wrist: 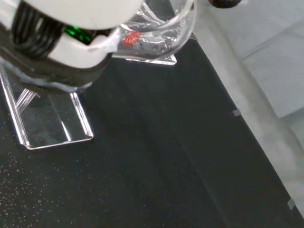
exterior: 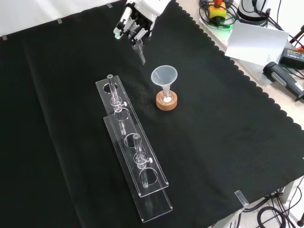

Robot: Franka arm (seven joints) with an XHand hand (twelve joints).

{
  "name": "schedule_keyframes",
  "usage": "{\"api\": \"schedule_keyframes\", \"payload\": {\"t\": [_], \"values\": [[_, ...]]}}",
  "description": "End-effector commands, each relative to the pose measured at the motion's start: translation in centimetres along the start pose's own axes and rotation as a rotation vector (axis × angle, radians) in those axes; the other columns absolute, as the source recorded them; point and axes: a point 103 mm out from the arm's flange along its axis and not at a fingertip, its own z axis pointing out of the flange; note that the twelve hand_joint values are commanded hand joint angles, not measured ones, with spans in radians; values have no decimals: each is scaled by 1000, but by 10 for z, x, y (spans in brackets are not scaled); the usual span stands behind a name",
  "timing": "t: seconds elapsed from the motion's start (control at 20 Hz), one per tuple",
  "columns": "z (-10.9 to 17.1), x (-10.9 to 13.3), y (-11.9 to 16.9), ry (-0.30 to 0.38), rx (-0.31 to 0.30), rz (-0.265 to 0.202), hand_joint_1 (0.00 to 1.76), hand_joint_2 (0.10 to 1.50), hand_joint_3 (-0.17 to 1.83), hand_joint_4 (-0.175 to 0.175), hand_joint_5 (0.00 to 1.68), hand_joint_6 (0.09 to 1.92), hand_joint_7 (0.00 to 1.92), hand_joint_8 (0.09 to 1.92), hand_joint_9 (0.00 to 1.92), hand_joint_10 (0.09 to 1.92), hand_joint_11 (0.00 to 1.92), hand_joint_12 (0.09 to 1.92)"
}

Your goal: Pour all the NaCl from the weighing funnel into the round-bottom flask.

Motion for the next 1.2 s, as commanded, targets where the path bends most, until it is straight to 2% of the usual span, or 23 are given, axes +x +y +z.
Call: {"api": "schedule_keyframes", "payload": {"t": [0.05,0.25,0.5,0.9,1.2], "values": [[5,3,-1,31,-13,61,1162,513,778,175,1543,198,1802,87,1285,105,0,1613],[5,10,0,54,-26,94,1162,512,779,175,1542,201,1802,87,1286,104,0,1614],[7,11,1,64,2,156,1162,512,780,175,1541,204,1803,87,1287,103,0,1616],[-2,31,15,96,28,196,1162,511,782,175,1539,209,1805,87,1289,101,0,1618],[5,25,13,126,27,238,1162,510,783,175,1538,212,1805,87,1289,100,0,1618]]}}
